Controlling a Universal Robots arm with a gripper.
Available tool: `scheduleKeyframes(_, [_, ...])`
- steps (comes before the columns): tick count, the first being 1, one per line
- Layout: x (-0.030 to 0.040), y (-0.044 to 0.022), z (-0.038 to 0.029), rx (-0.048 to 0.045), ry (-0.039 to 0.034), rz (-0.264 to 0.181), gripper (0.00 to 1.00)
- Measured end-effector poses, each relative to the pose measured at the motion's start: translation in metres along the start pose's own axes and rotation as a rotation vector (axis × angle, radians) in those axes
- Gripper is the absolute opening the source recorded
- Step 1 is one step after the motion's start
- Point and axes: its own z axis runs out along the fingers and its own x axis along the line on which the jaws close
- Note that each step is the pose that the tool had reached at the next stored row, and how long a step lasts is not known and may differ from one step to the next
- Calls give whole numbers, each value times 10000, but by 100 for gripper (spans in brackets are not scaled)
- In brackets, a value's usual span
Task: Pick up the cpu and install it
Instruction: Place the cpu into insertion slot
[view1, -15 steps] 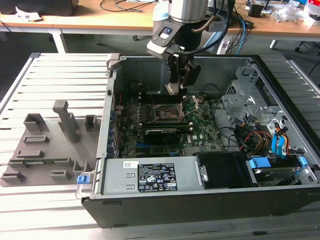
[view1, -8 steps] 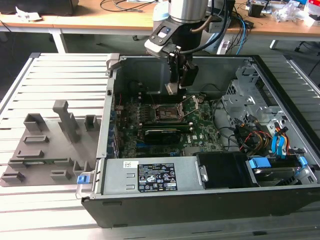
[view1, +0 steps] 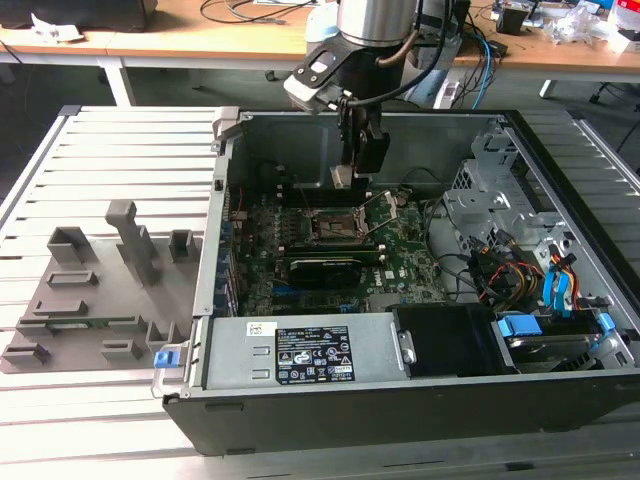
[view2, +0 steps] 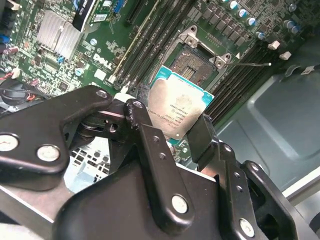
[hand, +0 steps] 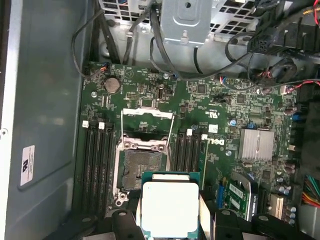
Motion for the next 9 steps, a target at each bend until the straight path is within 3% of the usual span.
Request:
scheduleKeyframes(3, [0,0,0,13,2,206,55])
scheduleKeyframes(4, [0,1,2,11,36,211,55])
scheduleKeyframes(5, [0,0,1,-5,287,210,55])
scheduleKeyframes(6, [0,0,1,-9,350,209,55])
scheduleKeyframes(9, [0,0,1,-11,375,210,55])
